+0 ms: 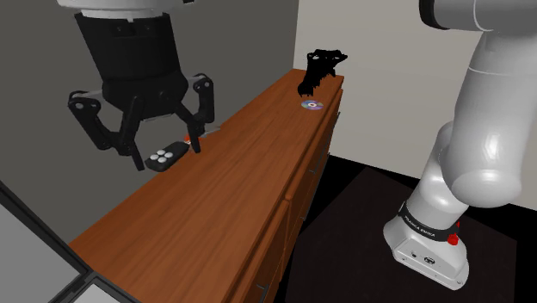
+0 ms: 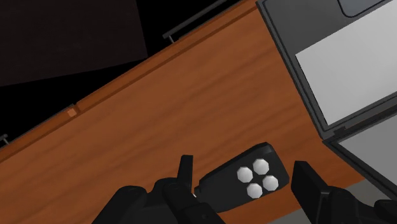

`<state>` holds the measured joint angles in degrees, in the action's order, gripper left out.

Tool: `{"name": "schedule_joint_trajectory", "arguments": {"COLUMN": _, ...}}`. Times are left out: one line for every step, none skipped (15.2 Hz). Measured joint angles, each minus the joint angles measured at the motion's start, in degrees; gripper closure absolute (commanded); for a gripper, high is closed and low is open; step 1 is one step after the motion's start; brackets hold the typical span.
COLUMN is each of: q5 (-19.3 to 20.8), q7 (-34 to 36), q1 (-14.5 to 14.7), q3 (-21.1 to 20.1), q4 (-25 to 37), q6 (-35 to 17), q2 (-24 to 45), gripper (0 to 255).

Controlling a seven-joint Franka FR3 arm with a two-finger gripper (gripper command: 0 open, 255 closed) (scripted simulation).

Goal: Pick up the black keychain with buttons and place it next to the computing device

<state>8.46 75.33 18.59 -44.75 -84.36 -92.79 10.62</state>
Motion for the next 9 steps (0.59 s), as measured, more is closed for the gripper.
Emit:
{"name": "schedule_joint_trajectory", "arguments": {"q5": -0.12, "q7": -0.02, "q1": -0.14, "q3": 0.03, "q4": -0.98, "q6": -0.84, "q2": -0.18, "gripper": 255}}
{"name": "schedule_joint_trajectory", "arguments": {"q5": -0.3, "q7": 0.02, "q1": -0.27, "q3": 0.02, "q4": -2.23, "q6": -1.87, "q2": -0.46, "gripper": 255}}
{"name": "schedule_joint_trajectory", "arguments": {"q5": -0.37, "q7": -0.03, "q1": -0.39, "q3": 0.05, "q4": -3.05, "q6": -2.63, "q2": -0.56, "gripper": 255}}
{"name": "schedule_joint_trajectory", "arguments": {"q5": -0.43, "q7": -0.13, "q1": -0.53, "q3": 0.11, "q4": -3.88, "q6": -3.41, "q2": -0.64, "gripper": 255}}
{"name": "schedule_joint_trajectory", "arguments": {"q5": -0.72, "q7": -0.17, "q1": -0.73, "q3": 0.11, "q4": -5.09, "q6": -4.29, "q2": -1.08, "gripper": 255}}
{"name": "schedule_joint_trajectory", "arguments": {"q5": -0.81, "q7": -0.21, "q1": -0.85, "q3": 0.13, "q4": -6.06, "q6": -5.17, "q2": -1.22, "gripper": 255}}
{"name": "schedule_joint_trajectory", "arguments": {"q5": -0.94, "q7": -0.33, "q1": -1.03, "q3": 0.19, "q4": -7.06, "q6": -6.03, "q2": -1.41, "gripper": 255}}
{"name": "schedule_joint_trajectory", "arguments": {"q5": -1.07, "q7": -0.36, "q1": -1.15, "q3": 0.21, "q4": -8.0, "q6": -6.83, "q2": -1.61, "gripper": 255}}
{"name": "schedule_joint_trajectory", "arguments": {"q5": -1.16, "q7": -0.37, "q1": -1.25, "q3": 0.23, "q4": -8.96, "q6": -7.69, "q2": -1.76, "gripper": 255}}
